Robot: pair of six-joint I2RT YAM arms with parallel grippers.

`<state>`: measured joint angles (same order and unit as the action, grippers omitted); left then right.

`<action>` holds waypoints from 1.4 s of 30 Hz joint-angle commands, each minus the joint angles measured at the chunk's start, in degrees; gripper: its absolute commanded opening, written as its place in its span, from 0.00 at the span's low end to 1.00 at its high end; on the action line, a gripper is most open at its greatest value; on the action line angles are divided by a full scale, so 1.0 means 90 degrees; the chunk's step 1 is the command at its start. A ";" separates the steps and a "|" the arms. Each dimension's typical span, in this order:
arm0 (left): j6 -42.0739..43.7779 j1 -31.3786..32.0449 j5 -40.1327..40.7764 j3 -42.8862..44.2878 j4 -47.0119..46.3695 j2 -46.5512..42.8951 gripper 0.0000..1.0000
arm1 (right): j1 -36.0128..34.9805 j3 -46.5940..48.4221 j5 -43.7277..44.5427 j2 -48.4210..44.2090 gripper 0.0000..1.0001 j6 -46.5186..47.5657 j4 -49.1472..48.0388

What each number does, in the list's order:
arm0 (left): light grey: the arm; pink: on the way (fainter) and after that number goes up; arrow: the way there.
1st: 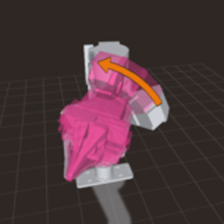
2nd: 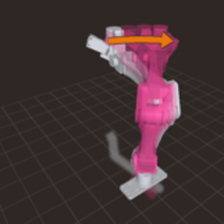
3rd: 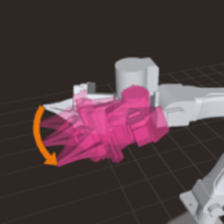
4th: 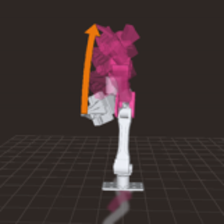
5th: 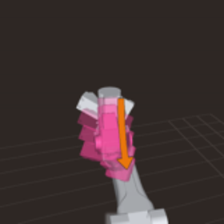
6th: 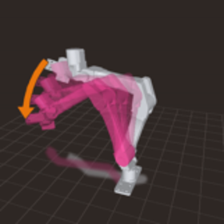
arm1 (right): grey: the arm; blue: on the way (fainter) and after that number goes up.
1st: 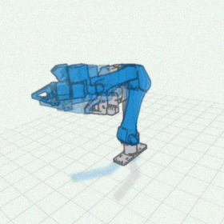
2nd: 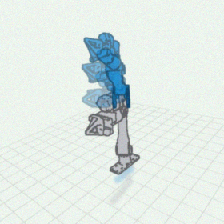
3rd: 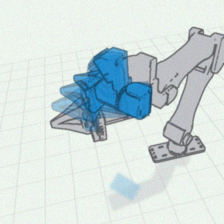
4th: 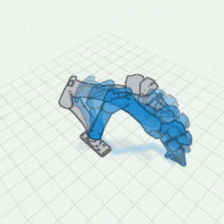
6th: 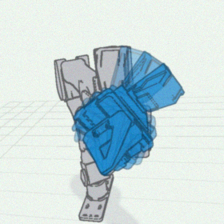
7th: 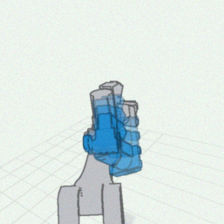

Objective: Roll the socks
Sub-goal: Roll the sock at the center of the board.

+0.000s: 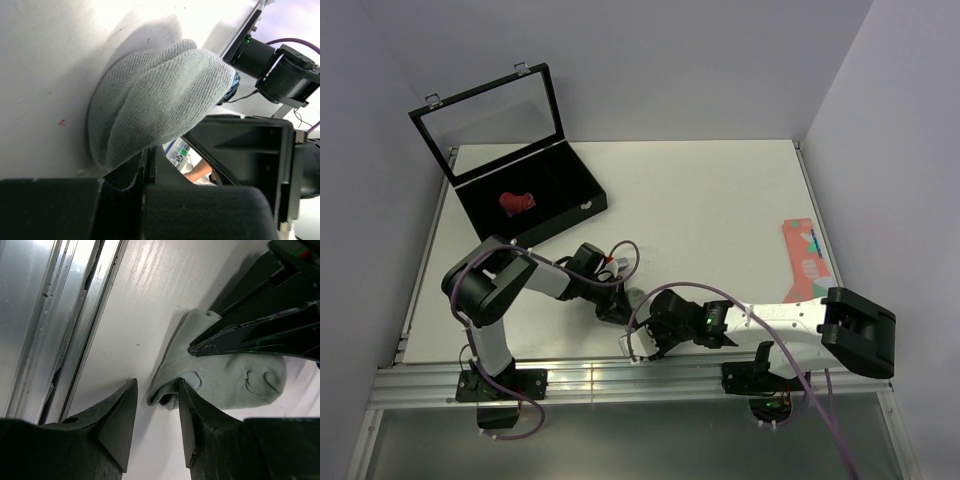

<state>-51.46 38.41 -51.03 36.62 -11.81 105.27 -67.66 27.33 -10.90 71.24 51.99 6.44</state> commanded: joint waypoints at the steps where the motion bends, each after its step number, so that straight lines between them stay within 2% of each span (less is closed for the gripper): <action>1: 0.0737 -0.0030 0.1148 -0.0183 0.1293 0.0373 0.00 | -0.0080 0.0146 0.0253 0.0286 0.45 0.0034 -0.0198; 9: 0.0884 -0.0049 0.0924 -0.0055 0.1508 0.0324 0.00 | -0.0090 0.0420 0.0449 0.0697 0.41 -0.0024 -0.0198; 13: 0.0943 -0.0049 0.0952 -0.0026 0.1547 0.0247 0.03 | -0.0090 0.0615 0.0342 0.0902 0.29 -0.0083 0.0036; 14: 0.0885 -0.0059 0.0991 -0.0036 0.1460 0.0227 0.04 | -0.0080 0.0789 0.0254 0.0912 0.22 -0.0122 0.0182; 17: 0.0612 -0.0127 0.1157 -0.0085 0.1091 0.0013 0.06 | -0.0031 0.1161 -0.0165 0.1019 0.13 -0.0307 0.0855; 19: 0.0484 -0.0137 0.1245 -0.0007 0.0981 -0.0144 0.08 | 0.0017 0.1328 -0.0525 0.1107 0.12 -0.0424 0.1383; 26: -0.0482 -0.0118 0.2124 -0.0103 0.0191 -0.0798 0.22 | 0.0495 0.2020 -0.1679 0.1390 0.10 -0.0600 0.2681; 33: -0.1049 0.0019 0.3140 -0.0621 -0.0541 -0.1413 0.17 | 0.1276 0.2636 -0.2422 0.2112 0.11 -0.0601 0.3482; 38: -0.1127 0.0369 0.3918 -0.0622 -0.0338 -0.1570 0.16 | 0.1920 0.3154 -0.2783 0.2669 0.11 -0.0405 0.4205; 42: -0.1264 0.0575 0.4487 -0.1001 -0.0610 -0.2056 0.15 | 0.2351 0.3573 -0.3163 0.3331 0.11 -0.0220 0.4791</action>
<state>-61.58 42.54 -19.81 30.35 -15.03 90.37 -48.93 56.82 -35.57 97.56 48.16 40.71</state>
